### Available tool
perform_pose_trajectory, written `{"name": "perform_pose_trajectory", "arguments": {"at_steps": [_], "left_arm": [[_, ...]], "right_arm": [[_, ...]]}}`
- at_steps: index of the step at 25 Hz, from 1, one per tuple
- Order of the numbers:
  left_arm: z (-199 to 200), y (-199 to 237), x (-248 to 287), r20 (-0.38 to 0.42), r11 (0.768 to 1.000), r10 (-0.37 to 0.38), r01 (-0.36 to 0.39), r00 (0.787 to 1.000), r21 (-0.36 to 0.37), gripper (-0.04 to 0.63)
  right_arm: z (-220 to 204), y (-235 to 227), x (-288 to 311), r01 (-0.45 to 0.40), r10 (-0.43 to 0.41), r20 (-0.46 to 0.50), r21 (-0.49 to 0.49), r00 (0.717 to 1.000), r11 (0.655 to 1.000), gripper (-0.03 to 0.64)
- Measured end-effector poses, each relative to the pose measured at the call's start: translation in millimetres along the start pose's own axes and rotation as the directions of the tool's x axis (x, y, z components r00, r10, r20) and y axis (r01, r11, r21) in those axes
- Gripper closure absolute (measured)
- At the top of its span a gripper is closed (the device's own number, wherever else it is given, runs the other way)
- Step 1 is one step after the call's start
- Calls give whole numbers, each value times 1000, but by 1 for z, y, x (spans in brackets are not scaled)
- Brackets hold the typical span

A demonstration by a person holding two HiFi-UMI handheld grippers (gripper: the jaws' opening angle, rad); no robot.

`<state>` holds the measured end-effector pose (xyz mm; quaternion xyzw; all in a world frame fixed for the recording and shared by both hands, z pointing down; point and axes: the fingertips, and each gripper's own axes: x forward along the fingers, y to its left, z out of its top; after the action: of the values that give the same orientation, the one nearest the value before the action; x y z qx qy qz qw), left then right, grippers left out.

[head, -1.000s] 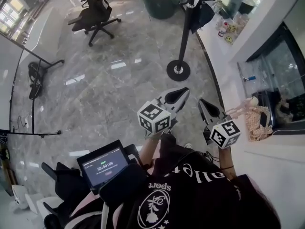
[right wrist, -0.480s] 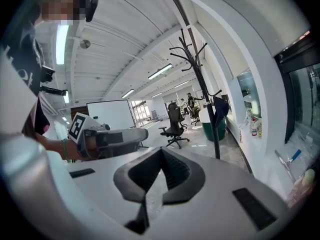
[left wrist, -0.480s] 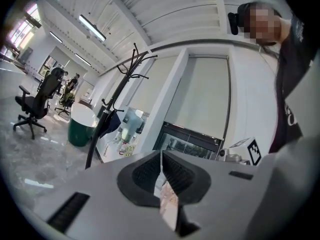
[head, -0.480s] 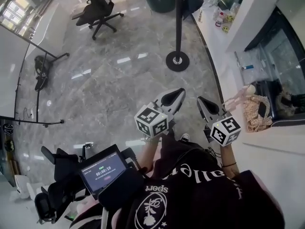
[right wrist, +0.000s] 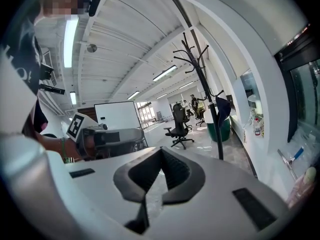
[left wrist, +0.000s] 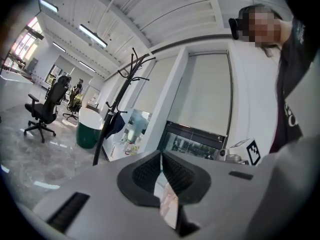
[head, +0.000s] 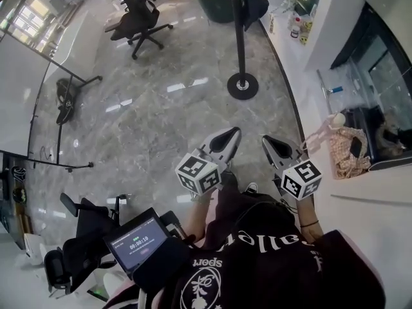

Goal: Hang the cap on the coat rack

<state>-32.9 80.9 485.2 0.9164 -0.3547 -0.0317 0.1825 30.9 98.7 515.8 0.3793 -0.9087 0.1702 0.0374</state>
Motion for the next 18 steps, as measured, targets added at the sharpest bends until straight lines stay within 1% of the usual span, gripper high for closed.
{"name": "perform_pose_trajectory", "arguments": {"at_steps": [9,18], "left_arm": [[4,-17,13,-3,999,-14,15,1000,41,591],[3,-31,42,-42,996,-61,64,997,58,591]], "right_arm": [[11,-11,-16,0,0,60,-2,998,1000,601],[21,-31,-33,41,-42,97,10,994,999,601]]}}
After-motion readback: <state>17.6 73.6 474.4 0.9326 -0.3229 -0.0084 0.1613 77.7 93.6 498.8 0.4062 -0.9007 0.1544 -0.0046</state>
